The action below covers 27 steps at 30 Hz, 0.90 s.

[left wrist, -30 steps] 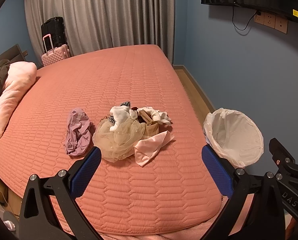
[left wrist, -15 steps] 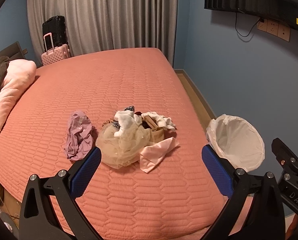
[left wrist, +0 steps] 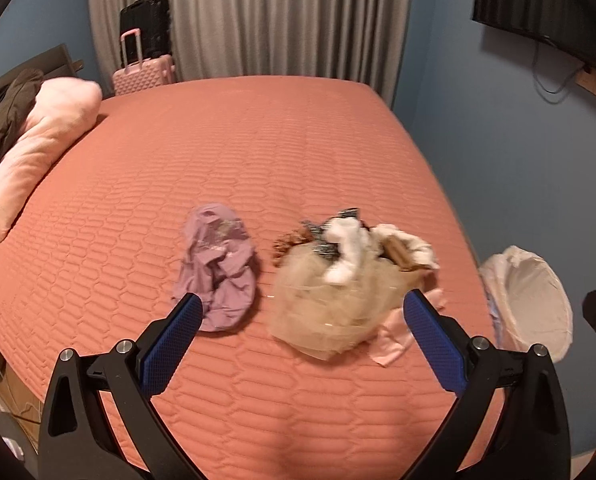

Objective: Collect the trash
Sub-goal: 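Reach the left tool to the beige mesh bag and close on it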

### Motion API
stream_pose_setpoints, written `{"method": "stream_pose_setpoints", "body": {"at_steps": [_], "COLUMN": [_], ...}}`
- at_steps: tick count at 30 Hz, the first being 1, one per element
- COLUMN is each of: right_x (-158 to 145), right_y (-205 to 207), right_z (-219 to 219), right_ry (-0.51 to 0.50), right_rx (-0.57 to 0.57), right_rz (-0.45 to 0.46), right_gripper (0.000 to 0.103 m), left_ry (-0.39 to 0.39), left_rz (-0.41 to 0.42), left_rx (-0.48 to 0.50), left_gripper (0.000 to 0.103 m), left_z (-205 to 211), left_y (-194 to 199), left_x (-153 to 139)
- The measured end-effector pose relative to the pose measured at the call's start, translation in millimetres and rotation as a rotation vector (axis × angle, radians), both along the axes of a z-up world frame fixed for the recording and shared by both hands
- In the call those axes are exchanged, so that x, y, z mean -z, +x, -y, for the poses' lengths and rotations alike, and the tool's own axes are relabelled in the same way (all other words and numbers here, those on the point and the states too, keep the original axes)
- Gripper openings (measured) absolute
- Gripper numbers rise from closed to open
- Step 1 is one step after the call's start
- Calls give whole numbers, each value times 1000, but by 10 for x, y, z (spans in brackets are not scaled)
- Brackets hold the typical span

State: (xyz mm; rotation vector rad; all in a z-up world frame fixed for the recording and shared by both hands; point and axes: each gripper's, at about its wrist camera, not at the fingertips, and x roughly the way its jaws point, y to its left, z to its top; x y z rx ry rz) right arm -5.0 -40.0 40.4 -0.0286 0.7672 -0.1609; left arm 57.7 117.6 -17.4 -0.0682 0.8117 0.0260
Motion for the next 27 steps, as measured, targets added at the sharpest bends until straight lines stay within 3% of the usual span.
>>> {"method": "stream_pose_setpoints", "body": {"at_steps": [8, 13, 18, 21, 24, 26, 27], "right_x": [285, 573, 843, 1004, 1156, 1256, 1305], "right_y": [458, 760, 971, 1070, 1141, 1165, 1172], "right_z": [-493, -793, -1061, -1154, -1198, -1219, -1230], "right_ry": [69, 142, 165, 184, 194, 202, 206], "right_rx": [-81, -118, -156, -164, -169, -179, -184], "right_rz": [-42, -101, -137, -171, -207, -236, -250], "right_gripper": [97, 97, 96, 90, 80, 69, 60], "left_ry": [-8, -92, -158, -213, -225, -232, -243], "left_rz": [-94, -182, -212, -229, -249, -268, -276], "left_rx": [-67, -97, -121, -127, -107, -77, -65], "left_gripper": [96, 96, 96, 95, 81, 59, 54], "left_z": [-584, -912, -1098, -1156, -1123, -1072, -1084], "left_y": [348, 568, 685, 753, 795, 801, 826], "left_x": [439, 779, 988, 1106, 1205, 1257, 1289]}}
